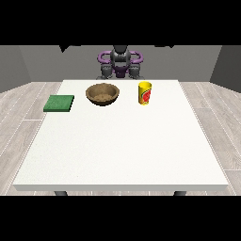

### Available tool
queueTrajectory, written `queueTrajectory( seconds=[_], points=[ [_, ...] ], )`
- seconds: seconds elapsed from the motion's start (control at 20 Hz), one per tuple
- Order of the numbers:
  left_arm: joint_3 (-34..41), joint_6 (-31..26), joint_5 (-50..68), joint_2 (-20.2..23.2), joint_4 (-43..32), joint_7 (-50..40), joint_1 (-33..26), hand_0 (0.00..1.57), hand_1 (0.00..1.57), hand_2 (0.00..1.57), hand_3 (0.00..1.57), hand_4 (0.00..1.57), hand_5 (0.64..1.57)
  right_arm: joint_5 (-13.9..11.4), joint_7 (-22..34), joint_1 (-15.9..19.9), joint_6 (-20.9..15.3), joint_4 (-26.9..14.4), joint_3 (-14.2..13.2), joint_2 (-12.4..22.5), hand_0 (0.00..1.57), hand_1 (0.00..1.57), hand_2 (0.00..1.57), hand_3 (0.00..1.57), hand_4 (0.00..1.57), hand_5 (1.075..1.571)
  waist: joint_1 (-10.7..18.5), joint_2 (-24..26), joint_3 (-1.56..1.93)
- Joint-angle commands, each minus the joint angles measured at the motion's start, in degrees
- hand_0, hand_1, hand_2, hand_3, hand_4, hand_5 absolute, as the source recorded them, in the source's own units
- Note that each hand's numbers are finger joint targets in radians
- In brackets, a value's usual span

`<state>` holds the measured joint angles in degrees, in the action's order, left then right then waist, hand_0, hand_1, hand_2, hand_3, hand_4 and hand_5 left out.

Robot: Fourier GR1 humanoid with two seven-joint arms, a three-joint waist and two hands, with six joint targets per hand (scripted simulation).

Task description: Pick the cup and pour the ball into the bowl, then pick the bowl and place it on the pad

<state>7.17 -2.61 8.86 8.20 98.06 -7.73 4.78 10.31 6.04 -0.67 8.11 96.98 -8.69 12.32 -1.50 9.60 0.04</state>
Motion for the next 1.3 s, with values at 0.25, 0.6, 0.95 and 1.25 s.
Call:
queueTrajectory(
  seconds=[0.25, 0.6, 0.95, 1.25],
  points=[
    [8.25, -5.15, 5.16, 4.12, -6.32, 9.36, 3.52, 0.00, 0.00, 0.00, 0.00, 0.00, 1.542, 3.13, -6.23, 2.19, 3.44, -1.33, -4.40, 0.33, 0.00, 0.00, 0.00, 0.00, 0.00, 1.570, -0.78, -9.77, -0.05],
    [4.58, -3.04, -1.48, -0.71, -13.96, 22.91, 3.99, 0.00, 0.00, 0.00, 0.00, 0.00, 1.527, 2.79, -12.03, 5.44, 5.64, -5.84, -4.75, 0.06, 0.00, 0.00, 0.00, 0.00, 0.00, 1.570, -1.24, -15.67, -0.05],
    [5.97, -0.58, -4.36, -1.93, -27.87, 35.78, 7.13, 0.00, 0.00, 0.00, 0.00, 0.00, 1.519, 2.08, -16.13, 5.20, 7.29, -7.04, -4.69, -0.17, 0.00, 0.00, 0.00, 0.00, 0.00, 1.571, -4.46, -18.84, -0.06],
    [6.35, 4.76, -6.91, -4.70, -39.84, 44.30, 12.44, 0.00, 0.00, 0.00, 0.00, 0.00, 1.530, 2.38, -15.95, 6.30, 9.75, -7.23, -4.73, 1.91, 0.00, 0.00, 0.00, 0.00, 0.00, 1.570, -7.21, -20.95, -0.07]
  ],
)
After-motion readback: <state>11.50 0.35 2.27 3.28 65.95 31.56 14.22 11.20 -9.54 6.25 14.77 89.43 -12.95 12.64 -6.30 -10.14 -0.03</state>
